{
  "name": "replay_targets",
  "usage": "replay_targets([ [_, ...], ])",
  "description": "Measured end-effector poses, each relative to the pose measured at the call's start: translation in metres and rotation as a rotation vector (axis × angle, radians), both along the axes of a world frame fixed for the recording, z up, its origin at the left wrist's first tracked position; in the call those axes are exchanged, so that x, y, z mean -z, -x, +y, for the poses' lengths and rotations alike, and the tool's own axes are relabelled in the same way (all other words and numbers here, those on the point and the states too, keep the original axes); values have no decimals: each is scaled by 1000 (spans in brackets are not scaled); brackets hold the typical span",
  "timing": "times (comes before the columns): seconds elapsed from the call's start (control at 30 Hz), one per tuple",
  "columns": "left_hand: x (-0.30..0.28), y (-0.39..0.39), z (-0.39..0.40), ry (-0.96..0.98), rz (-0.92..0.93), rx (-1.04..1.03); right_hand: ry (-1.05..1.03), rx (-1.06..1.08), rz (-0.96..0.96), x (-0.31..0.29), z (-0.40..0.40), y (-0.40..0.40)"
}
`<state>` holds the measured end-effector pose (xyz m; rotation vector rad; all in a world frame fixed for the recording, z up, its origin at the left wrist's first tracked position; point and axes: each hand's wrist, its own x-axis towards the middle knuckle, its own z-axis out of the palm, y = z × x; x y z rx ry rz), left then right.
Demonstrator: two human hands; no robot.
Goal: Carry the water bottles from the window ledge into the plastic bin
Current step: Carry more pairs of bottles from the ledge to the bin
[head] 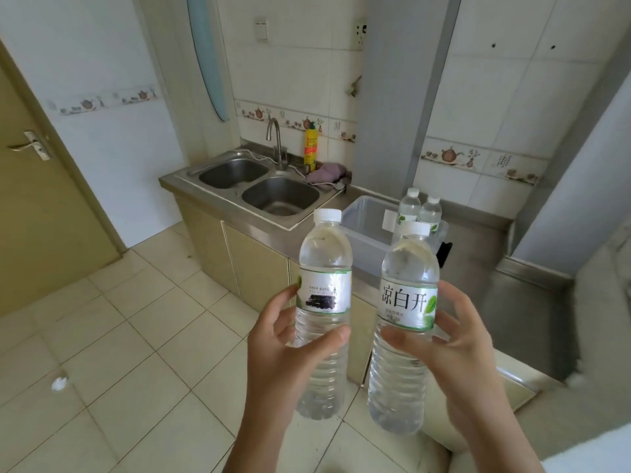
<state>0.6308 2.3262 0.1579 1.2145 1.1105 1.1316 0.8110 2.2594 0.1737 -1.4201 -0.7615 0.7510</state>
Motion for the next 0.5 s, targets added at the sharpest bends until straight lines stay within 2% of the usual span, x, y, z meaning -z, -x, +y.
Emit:
replay_targets([
  [0.23, -4, -78, 98, 0, 45, 102, 9, 71, 8, 9, 97, -76],
  [0.5, 6, -202, 214, -20, 50, 246, 12, 216, -47, 18, 180, -162],
])
